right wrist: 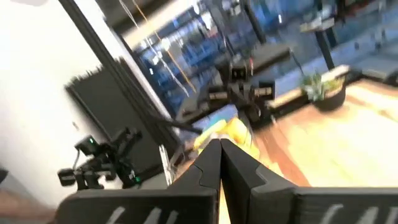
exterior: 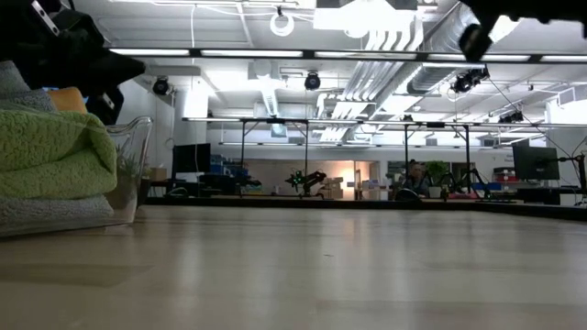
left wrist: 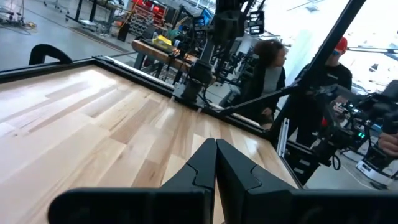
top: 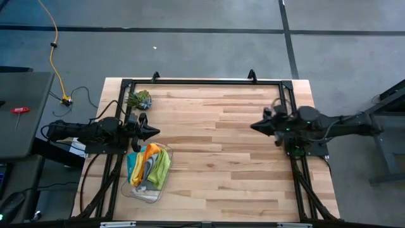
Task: Fold microfiber towels
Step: Return to Home Position
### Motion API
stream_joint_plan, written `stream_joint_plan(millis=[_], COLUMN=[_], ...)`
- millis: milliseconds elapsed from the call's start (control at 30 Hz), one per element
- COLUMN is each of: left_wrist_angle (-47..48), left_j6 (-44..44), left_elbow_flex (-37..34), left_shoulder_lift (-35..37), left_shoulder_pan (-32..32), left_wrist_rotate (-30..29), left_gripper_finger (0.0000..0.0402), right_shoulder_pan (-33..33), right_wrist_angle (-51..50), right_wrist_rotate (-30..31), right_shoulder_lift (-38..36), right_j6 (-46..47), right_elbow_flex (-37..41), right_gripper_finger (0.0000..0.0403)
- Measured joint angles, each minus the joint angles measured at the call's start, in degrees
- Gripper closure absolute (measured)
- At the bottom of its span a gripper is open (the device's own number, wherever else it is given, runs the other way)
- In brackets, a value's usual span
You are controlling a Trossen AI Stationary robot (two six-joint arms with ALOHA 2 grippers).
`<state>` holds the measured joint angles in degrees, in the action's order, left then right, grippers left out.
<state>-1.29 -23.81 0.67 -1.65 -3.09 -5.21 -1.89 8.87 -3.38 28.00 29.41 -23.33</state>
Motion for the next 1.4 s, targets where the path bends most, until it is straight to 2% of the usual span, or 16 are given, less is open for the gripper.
stream_joint_plan(millis=[167,367,500,633,833,1000,1400], left_wrist_angle=[0.0,0.0,0.0,0.0,0.0,0.0,0.0], left_j6=[0.0,0.0,0.0,0.0,0.0,0.0,0.0], left_elbow_flex=[0.0,0.0,0.0,0.0,0.0,0.1,0.1], left_shoulder_lift=[0.0,0.0,0.0,0.0,-0.1,-0.1,-0.1], left_shoulder_pan=[0.0,0.0,0.0,0.0,0.0,0.0,0.0], left_wrist_rotate=[0.0,0.0,0.0,-0.1,0.0,-0.1,-0.1], left_gripper_finger=[0.0402,0.0402,0.0402,0.0402,0.0402,0.0402,0.0402], right_shoulder_pan=[-1.5,-5.3,-5.1,-4.3,-4.0,-4.0,-4.0], right_wrist_angle=[3.2,13.5,4.0,4.1,-7.9,-8.1,-8.2], right_wrist_rotate=[4.8,7.9,9.0,4.7,3.6,3.2,3.2], right_shoulder_lift=[-14.4,-23.1,-28.0,-27.8,-27.8,-27.6,-27.6], right_j6=[0.2,0.3,-2.0,-3.2,-6.2,-10.1,-11.5], right_elbow_flex=[9.1,22.5,22.1,22.6,22.7,22.7,22.7], right_gripper_finger=[0.0403,0.0403,0.0403,0.0403,0.0403,0.0403,0.0403])
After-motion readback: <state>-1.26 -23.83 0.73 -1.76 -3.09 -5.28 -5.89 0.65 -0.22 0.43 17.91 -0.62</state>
